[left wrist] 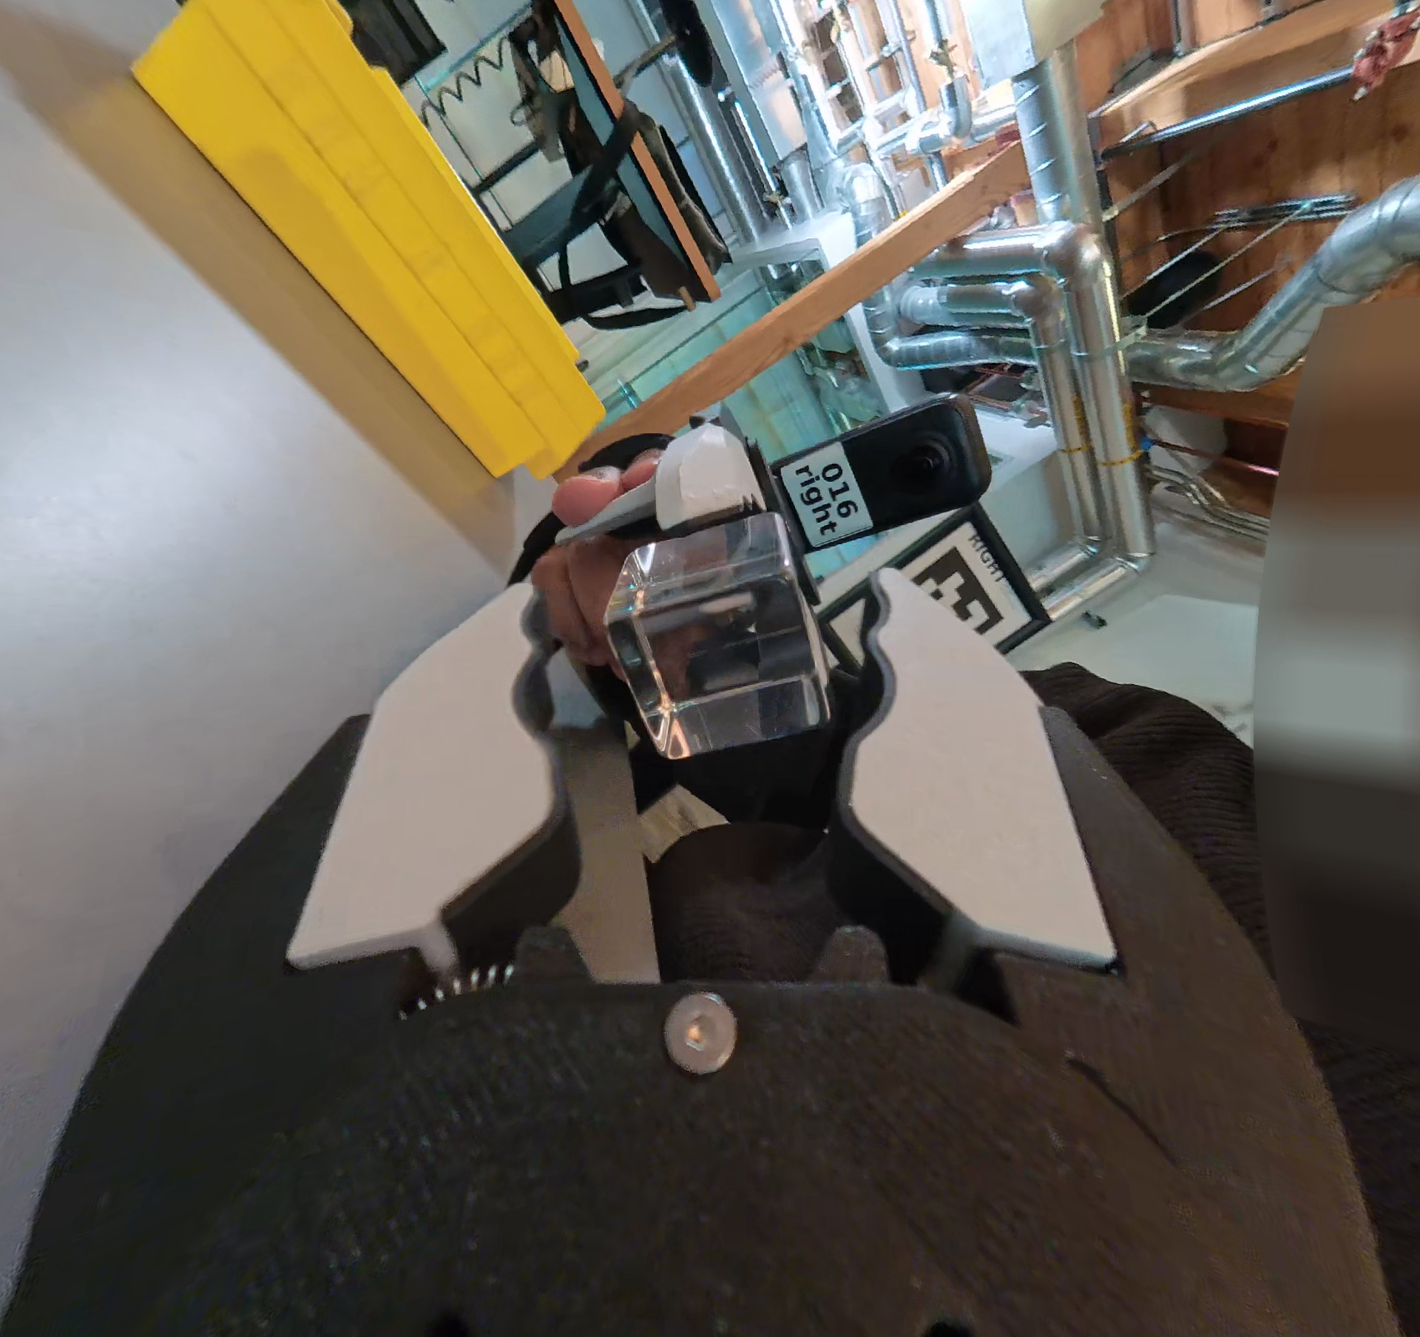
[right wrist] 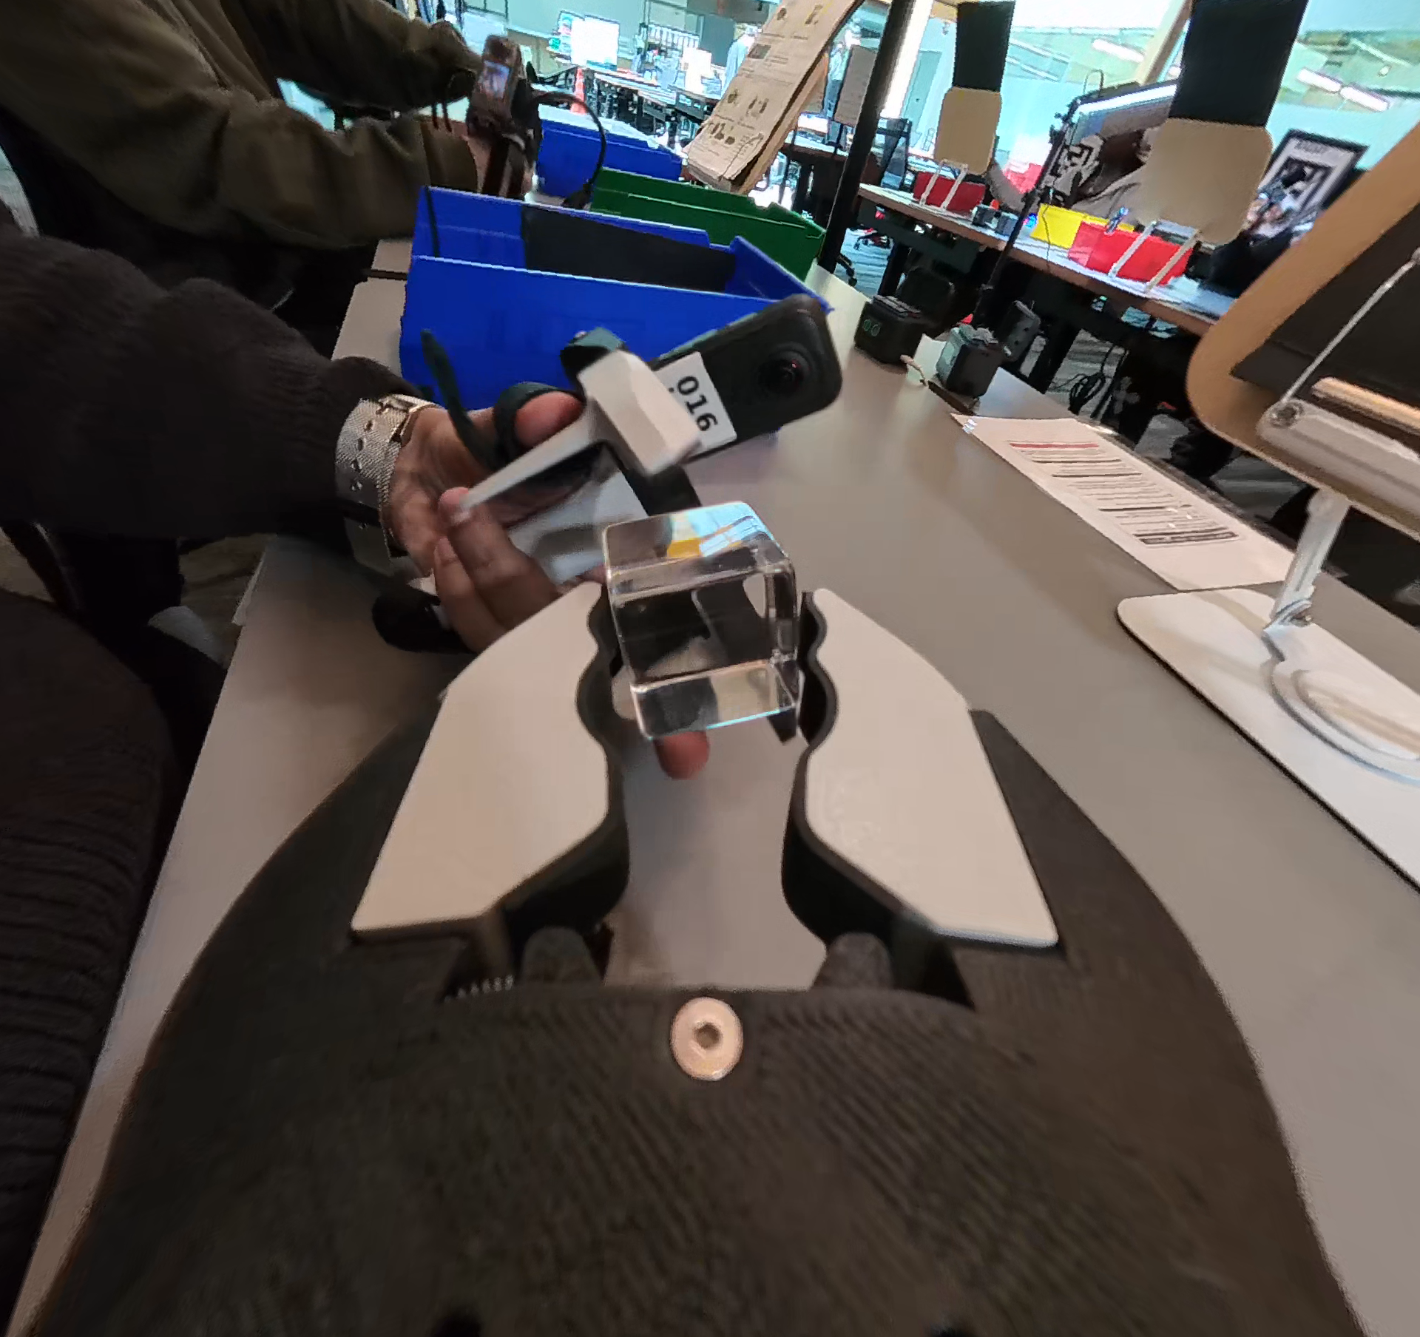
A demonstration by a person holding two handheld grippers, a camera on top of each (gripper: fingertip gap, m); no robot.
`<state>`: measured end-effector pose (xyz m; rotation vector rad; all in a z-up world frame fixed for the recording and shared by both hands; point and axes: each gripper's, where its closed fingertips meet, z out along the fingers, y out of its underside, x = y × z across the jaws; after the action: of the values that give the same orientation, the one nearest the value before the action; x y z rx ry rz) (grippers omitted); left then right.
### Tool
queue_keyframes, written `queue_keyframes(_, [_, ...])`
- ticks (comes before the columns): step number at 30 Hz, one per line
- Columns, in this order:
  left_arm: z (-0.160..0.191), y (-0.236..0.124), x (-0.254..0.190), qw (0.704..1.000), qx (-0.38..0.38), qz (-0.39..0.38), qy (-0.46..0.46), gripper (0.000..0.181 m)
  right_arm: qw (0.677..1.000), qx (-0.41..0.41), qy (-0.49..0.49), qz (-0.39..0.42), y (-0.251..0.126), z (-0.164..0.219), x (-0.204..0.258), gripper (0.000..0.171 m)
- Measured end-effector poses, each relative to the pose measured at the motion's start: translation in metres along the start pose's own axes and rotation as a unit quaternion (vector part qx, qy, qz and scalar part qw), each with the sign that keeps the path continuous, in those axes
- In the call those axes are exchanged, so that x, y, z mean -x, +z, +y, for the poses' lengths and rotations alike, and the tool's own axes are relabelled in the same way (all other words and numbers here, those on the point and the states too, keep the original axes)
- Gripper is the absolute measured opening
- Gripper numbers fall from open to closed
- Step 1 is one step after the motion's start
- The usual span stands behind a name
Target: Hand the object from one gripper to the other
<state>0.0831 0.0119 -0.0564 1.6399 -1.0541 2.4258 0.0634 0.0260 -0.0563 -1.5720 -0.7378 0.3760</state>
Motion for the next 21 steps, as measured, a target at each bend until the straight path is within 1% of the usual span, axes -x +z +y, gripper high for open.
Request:
queue_keyframes(2, [-0.006, -0.001, 0.0, 0.999, -0.017, -0.012, 0.024, 0.094, 1.0, -0.006, 0.026, 0.004, -0.002, -0.001, -0.005, 0.046])
queue_keyframes(5, [-0.012, -0.003, 0.001, 0.995, -0.032, -0.043, 0.081, 0.107, 0.997, -0.019, 0.079, 0.007, -0.006, -0.003, -0.014, 0.046])
queue_keyframes(9, [-0.012, -0.004, 0.004, 0.978, -0.016, -0.092, 0.184, 0.11, 0.985, -0.039, 0.167, 0.001, -0.013, -0.005, -0.026, 0.047])
queue_keyframes(12, [-0.014, -0.006, 0.008, 0.953, -0.01, -0.138, 0.268, 0.111, 0.972, -0.045, 0.232, -0.011, -0.016, -0.003, -0.032, 0.047])
queue_keyframes(13, [-0.016, -0.008, 0.009, 0.942, -0.007, -0.155, 0.298, 0.111, 0.967, -0.045, 0.252, -0.016, -0.016, -0.001, -0.034, 0.047])
queue_keyframes(15, [-0.018, -0.01, 0.013, 0.909, 0.002, -0.194, 0.368, 0.111, 0.956, -0.043, 0.289, -0.026, -0.016, 0.002, -0.036, 0.047])
queue_keyframes(19, [-0.018, -0.014, 0.021, 0.819, 0.033, -0.265, 0.508, 0.112, 0.936, -0.037, 0.347, -0.047, -0.016, 0.007, -0.037, 0.046])
queue_keyframes(21, [-0.015, -0.012, 0.023, 0.786, 0.044, -0.284, 0.547, 0.113, 0.925, -0.034, 0.373, -0.058, -0.015, 0.009, -0.036, 0.046])
